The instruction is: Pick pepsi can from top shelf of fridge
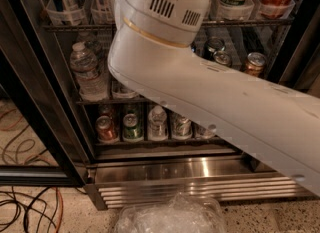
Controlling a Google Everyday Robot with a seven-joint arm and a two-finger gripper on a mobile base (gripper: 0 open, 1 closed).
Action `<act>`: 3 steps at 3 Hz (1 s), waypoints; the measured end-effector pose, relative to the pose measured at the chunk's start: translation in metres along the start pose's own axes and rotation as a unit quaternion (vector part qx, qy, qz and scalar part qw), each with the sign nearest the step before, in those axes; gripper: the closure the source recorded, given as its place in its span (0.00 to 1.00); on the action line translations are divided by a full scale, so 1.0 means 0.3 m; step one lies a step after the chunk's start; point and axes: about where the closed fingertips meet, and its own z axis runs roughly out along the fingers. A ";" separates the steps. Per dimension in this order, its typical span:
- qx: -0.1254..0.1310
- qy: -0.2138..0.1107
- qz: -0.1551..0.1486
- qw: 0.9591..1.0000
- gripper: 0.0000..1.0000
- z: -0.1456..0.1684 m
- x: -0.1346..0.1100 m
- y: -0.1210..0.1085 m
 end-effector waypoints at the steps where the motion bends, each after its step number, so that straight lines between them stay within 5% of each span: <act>1: -0.010 0.004 -0.004 1.000 1.00 0.006 0.018 0.016; 3: -0.012 -0.002 0.002 1.000 1.00 -0.007 -0.035 0.007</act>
Offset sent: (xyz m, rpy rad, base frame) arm -0.1216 -0.0237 0.0358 0.1994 -0.0720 0.7465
